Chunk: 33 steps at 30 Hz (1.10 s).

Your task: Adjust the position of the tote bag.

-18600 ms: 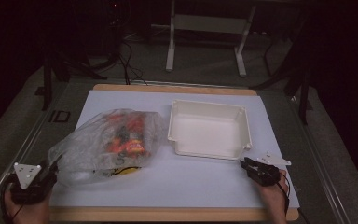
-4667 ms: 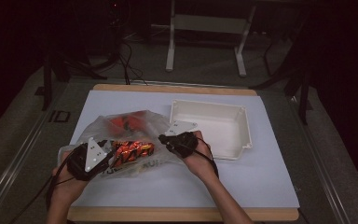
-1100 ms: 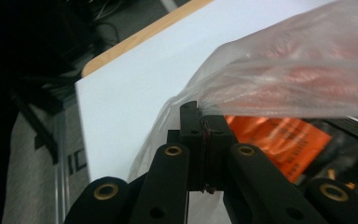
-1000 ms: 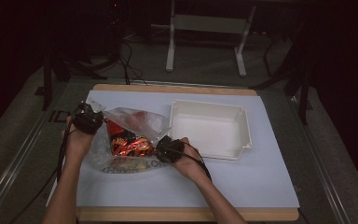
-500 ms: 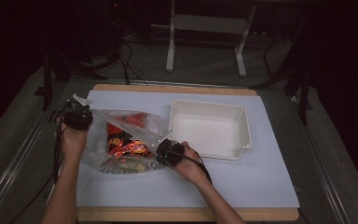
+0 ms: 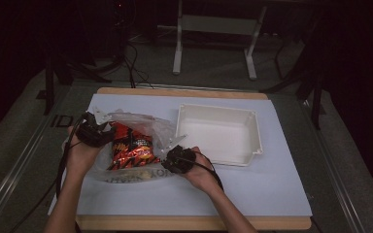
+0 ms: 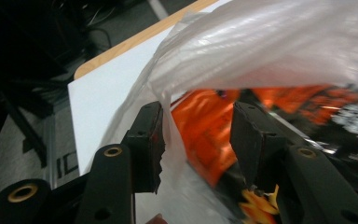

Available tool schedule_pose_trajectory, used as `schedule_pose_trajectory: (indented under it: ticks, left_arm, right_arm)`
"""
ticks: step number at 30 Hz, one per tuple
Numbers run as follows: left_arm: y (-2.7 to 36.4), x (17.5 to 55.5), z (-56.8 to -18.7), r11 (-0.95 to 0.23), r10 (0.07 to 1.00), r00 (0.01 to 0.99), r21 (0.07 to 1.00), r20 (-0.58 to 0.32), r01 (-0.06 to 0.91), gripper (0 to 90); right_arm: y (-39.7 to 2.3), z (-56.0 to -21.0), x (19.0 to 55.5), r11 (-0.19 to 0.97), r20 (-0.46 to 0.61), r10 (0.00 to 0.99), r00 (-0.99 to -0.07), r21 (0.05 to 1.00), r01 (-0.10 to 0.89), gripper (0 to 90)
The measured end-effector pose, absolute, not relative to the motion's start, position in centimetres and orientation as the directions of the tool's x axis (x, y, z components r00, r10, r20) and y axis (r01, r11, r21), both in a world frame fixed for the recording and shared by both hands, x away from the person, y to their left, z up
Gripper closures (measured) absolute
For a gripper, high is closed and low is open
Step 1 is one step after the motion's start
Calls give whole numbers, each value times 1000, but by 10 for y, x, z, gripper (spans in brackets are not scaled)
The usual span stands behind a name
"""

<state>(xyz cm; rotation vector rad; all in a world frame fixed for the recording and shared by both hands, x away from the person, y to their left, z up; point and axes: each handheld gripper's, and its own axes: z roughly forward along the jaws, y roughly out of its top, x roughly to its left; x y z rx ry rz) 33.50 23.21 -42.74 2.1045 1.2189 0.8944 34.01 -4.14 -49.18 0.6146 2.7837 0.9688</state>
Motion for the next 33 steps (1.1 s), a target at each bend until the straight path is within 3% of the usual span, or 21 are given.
schedule_pose_trajectory:
  ticks: [9,22,30,33]
  left_arm:
    - [230,297,-429,-451,872,424,739,245,500,527]
    - [237,249,-480,-417,872,467,719,145,556,498]
    - [243,233,-504,-436,867,476,685,146,584,489]
    - [244,233,-512,-482,858,473,635,200,604,557]
  right_arm:
    - [-47,-484,339,698,-12,422,-906,642,317,784]
    - [-44,-476,343,666,-40,453,-891,680,308,789]
    - [-43,-483,346,671,-34,464,-885,665,327,789]
    - [-43,-486,346,678,-31,463,-886,656,331,795]
